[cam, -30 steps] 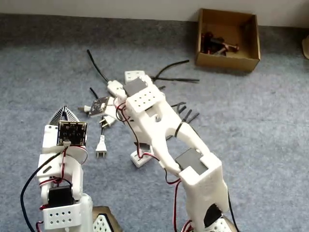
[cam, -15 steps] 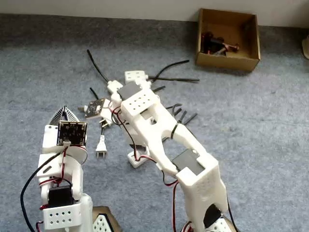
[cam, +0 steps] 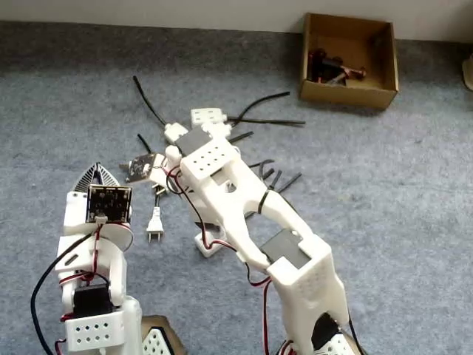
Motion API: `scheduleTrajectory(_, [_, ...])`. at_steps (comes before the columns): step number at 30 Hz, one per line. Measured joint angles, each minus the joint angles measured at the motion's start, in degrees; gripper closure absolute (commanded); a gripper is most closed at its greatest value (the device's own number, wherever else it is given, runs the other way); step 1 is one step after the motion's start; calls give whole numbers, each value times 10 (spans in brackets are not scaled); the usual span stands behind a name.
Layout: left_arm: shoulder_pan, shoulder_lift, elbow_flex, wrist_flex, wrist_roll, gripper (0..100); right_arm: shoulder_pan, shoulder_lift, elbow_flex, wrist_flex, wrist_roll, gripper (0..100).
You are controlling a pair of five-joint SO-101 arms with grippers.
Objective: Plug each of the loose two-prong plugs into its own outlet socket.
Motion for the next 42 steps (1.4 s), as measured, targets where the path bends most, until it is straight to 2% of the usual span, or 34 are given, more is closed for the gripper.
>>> scheduleTrajectory(25, [-1, 0, 0, 0, 0, 993, 0, 0, 0, -4, -5, 988])
scheduleTrajectory(30, [-1, 0, 0, 0, 0, 993, 0, 0, 0, -4, -5, 932])
scheduleTrajectory(42, [-1, 0, 0, 0, 0, 993, -12, 20, 1, -18, -6, 925])
